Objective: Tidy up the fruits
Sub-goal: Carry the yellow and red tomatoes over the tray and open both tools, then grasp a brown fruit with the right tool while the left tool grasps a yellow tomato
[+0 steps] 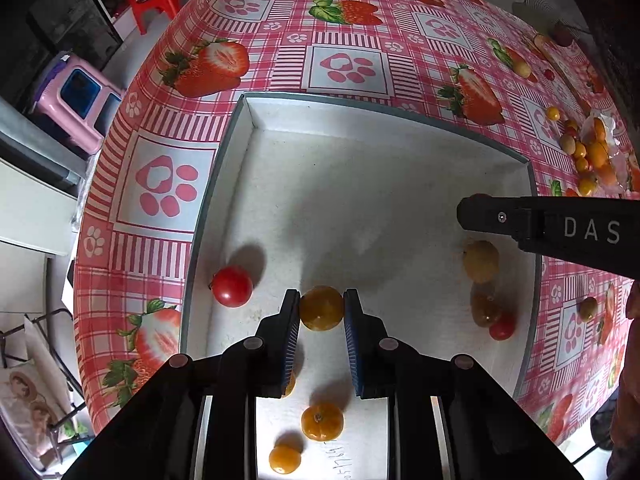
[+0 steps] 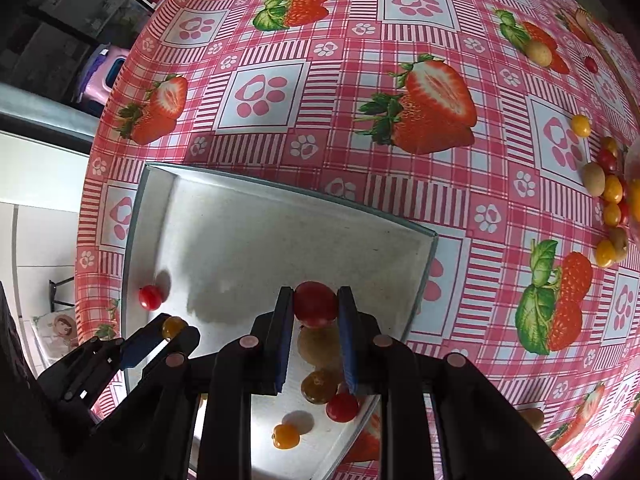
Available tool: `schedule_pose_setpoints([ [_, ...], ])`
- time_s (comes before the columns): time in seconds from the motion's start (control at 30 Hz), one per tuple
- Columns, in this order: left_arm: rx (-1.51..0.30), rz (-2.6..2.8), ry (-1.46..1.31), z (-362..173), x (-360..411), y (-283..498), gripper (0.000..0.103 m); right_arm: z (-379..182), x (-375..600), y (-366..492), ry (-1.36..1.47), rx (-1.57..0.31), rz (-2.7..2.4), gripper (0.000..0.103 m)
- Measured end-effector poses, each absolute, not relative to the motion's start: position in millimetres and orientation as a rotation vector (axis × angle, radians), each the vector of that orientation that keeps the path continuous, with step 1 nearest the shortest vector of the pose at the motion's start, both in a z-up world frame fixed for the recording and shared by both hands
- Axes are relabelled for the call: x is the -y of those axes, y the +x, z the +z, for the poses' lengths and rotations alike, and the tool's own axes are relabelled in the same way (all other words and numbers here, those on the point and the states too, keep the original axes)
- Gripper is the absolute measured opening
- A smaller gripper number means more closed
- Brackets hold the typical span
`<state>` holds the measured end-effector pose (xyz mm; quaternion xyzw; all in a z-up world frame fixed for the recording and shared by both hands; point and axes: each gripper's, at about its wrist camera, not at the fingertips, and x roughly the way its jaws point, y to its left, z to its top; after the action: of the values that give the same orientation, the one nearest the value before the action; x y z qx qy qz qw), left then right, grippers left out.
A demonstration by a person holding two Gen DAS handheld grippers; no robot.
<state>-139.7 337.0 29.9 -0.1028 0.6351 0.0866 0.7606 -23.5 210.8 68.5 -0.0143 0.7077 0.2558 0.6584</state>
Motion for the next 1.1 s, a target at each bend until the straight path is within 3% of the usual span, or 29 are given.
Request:
schedule_pose_setpoints([
  [0.37, -1.404, 0.176, -0.182, 20, -332, -136, 0.026, 52, -227, -25, -0.069, -1.608, 0.561, 0.028],
  [0.47, -1.387, 0.197, -0.168, 22, -329, -134, 0.069, 53, -228, -24, -0.057, -1.614, 0.560, 0.047],
  [0.5, -1.370, 0.205, -0.160, 25, -329, -135, 0.069, 56, -226, -23, -0.049, -1.607, 0.559, 0.055],
  [0.63, -1.394, 0.196, -0.149, 25, -327, -132, 0.069, 71, -215, -24, 0.004, -1.583, 0.568, 0.066],
  [1.1, -1.331, 0.044, -0.055, 71, -273, -108, 0.069, 97, -85, -49, 0.166, -1.538, 0.338, 0.072],
])
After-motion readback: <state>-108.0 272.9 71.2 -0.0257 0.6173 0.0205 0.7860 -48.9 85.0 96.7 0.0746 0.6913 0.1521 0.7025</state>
